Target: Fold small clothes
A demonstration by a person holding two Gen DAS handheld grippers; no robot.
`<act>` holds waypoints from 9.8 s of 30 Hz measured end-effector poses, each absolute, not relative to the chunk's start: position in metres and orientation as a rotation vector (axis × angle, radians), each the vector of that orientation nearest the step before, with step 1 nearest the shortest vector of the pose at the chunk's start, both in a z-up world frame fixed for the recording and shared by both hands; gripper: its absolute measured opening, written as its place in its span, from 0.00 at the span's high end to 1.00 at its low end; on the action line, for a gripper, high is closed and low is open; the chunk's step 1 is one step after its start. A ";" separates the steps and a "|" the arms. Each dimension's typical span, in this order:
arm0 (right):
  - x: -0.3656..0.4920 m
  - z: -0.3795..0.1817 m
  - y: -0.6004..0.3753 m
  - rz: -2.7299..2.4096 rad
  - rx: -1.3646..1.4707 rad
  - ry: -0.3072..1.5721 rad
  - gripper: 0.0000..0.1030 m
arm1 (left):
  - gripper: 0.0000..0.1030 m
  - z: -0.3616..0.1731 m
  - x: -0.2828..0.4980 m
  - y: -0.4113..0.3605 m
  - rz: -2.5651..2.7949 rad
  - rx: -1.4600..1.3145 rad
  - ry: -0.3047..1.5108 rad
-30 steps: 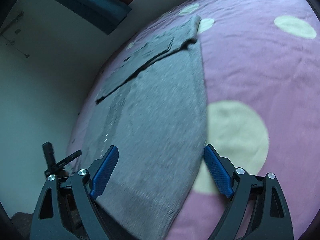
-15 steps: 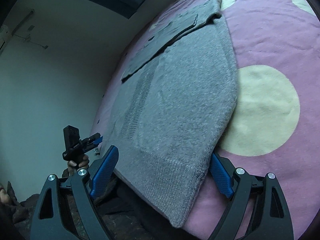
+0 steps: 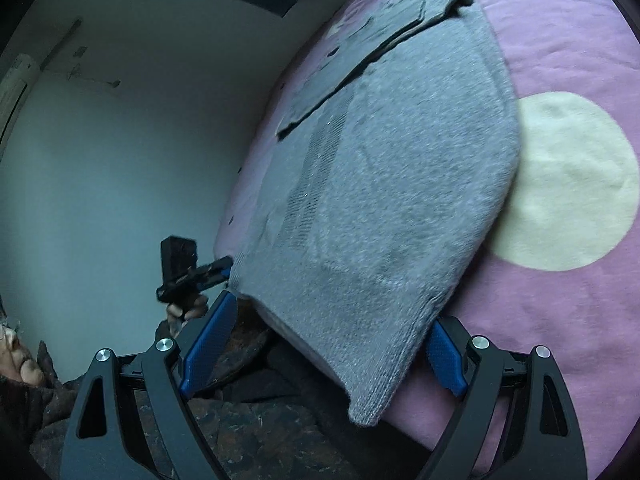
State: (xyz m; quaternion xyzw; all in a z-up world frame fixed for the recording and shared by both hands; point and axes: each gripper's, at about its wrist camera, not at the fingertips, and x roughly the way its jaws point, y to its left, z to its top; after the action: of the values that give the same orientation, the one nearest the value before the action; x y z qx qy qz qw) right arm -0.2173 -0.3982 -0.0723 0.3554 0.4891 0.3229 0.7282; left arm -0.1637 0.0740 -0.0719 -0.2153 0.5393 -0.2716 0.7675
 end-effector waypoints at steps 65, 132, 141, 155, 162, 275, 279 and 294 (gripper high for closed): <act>-0.060 -0.077 -0.466 0.511 0.676 0.968 0.45 | 0.56 -0.067 0.037 0.014 -0.683 -0.006 1.050; 0.173 -0.053 -0.494 0.138 0.527 0.856 0.96 | 0.96 -0.026 0.244 -0.027 -0.185 0.152 0.787; 0.188 -0.102 -0.504 0.125 0.613 0.935 0.96 | 0.96 -0.078 0.269 -0.021 -0.141 0.139 0.897; 0.187 -0.107 -0.514 0.145 0.671 0.926 0.97 | 0.95 -0.080 0.273 -0.022 -0.145 0.138 0.913; 0.174 -0.092 -0.515 0.104 0.670 0.930 0.85 | 0.72 -0.070 0.262 -0.024 -0.153 0.145 0.901; -0.011 -0.065 -0.233 0.903 0.658 0.912 0.15 | 0.08 -0.076 0.129 0.091 -0.368 -0.447 0.896; -0.012 -0.058 -0.257 0.859 0.727 0.824 0.15 | 0.08 -0.077 0.139 0.086 -0.387 -0.454 0.908; -0.020 -0.048 -0.310 0.768 0.776 0.784 0.15 | 0.51 -0.072 0.162 0.059 -0.346 -0.280 0.982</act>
State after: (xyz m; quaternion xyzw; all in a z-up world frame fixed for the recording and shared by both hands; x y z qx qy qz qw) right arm -0.0197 -0.3096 -0.0479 0.3593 0.3634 0.3558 0.7825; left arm 0.1617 0.0585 -0.0719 -0.1333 0.4677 -0.1648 0.8581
